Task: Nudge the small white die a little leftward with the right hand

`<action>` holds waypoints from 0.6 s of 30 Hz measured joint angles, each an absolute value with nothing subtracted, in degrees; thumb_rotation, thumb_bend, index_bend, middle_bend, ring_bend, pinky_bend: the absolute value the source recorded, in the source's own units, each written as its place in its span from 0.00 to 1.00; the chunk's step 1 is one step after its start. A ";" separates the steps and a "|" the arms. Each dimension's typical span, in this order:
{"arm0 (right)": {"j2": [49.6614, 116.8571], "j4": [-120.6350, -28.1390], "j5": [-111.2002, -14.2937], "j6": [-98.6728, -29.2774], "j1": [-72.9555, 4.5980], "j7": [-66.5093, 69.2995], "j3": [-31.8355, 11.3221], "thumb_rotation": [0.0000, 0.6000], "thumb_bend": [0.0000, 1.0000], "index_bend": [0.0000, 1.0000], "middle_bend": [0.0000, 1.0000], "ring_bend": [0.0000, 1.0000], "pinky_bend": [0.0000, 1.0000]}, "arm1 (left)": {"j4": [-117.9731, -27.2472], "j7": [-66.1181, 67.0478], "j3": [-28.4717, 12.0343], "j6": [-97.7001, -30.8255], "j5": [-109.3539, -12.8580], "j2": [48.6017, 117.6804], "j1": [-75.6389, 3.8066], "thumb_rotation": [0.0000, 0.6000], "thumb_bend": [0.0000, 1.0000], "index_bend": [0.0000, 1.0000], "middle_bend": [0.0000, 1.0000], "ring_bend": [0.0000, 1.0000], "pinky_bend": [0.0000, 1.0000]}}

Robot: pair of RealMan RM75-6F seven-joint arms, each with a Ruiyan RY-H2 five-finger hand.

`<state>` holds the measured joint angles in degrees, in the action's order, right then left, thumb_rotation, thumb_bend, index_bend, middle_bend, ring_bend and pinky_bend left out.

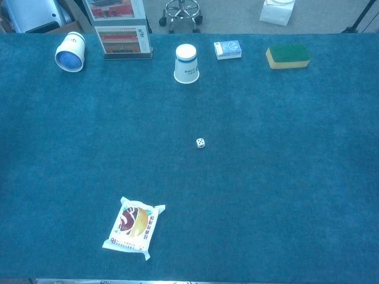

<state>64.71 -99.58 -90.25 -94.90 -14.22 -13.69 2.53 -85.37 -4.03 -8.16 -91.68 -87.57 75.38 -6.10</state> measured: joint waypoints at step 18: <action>70.27 -91.50 -86.19 -105.78 0.21 -8.69 0.70 1.00 0.61 0.43 0.44 0.46 0.58 | -81.91 -7.30 -8.75 -89.97 -86.12 76.89 -8.09 1.00 0.25 0.44 0.35 0.24 0.43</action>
